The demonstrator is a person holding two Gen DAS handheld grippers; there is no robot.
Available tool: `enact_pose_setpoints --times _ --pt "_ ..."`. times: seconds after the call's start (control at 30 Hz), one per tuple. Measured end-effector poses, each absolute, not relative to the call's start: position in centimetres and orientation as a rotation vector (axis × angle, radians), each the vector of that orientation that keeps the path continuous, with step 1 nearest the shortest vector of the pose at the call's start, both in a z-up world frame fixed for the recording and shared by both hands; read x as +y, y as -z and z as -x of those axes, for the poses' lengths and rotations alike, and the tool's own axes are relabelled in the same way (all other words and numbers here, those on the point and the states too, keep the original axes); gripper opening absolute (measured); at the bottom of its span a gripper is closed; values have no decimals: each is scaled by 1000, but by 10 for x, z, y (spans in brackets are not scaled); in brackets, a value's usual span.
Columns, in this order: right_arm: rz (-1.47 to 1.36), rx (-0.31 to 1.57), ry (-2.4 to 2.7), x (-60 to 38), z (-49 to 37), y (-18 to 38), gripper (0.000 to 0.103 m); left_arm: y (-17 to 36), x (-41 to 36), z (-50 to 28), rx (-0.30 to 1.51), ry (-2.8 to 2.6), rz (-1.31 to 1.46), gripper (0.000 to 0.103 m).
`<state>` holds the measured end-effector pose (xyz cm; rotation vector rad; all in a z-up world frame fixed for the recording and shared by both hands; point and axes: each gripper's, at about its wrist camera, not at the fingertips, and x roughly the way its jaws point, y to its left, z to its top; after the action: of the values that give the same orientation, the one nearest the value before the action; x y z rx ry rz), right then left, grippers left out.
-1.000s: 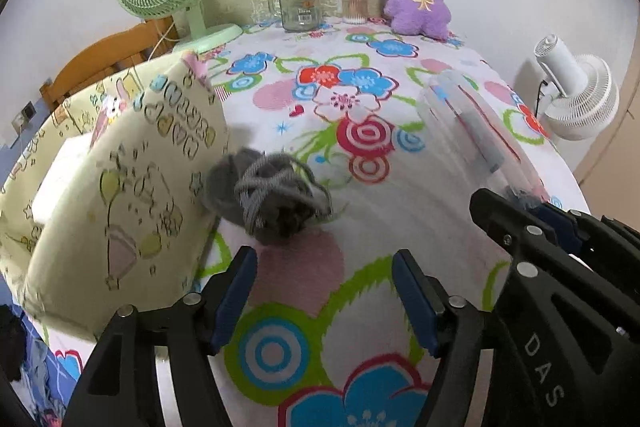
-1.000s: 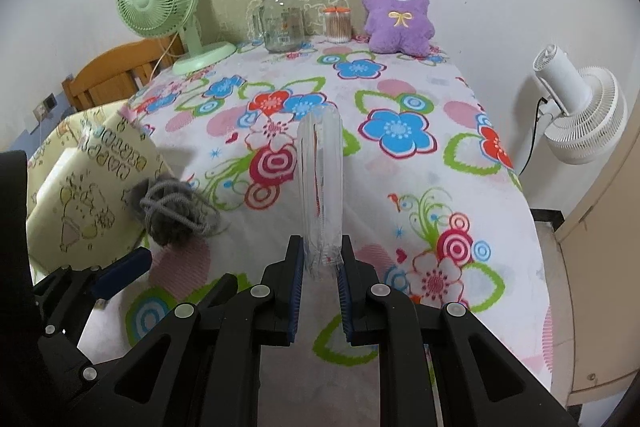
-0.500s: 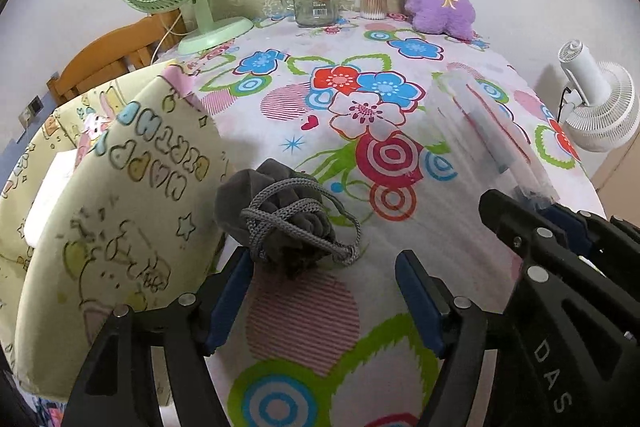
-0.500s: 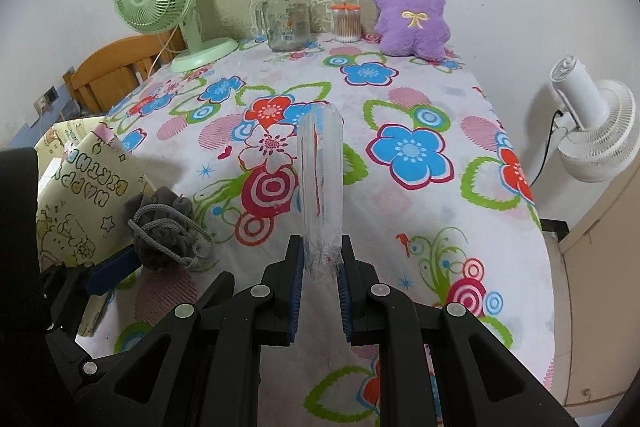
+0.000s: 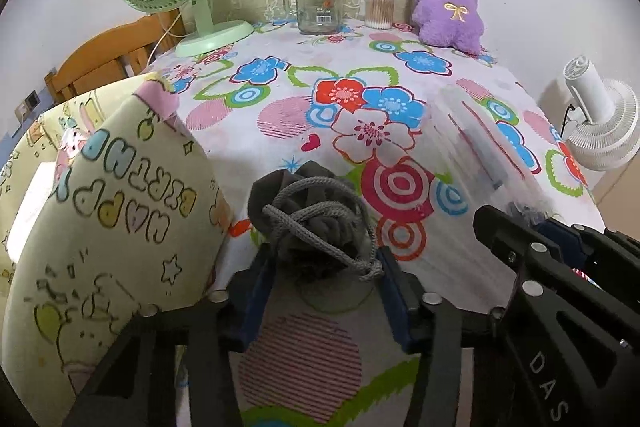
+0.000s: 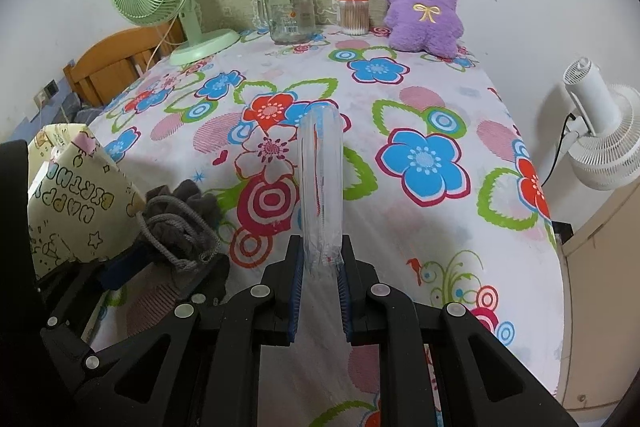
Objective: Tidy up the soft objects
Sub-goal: 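Grasp the grey cord bundle with the left tool while the right tool grasps the clear zip bag, then lift both held items and carry them over the paper storage box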
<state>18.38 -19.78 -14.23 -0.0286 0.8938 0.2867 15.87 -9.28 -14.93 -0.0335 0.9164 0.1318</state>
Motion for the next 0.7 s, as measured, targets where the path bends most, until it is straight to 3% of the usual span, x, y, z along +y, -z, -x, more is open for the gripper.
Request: enact_pose_setpoints --times 0.1,0.7 --pt "23 896 -284 -198 -186 142 19 149 -94 -161 915 -116 20 39" --pt "-2 914 -217 -204 -188 145 19 147 -103 -164 913 -20 -39 31"
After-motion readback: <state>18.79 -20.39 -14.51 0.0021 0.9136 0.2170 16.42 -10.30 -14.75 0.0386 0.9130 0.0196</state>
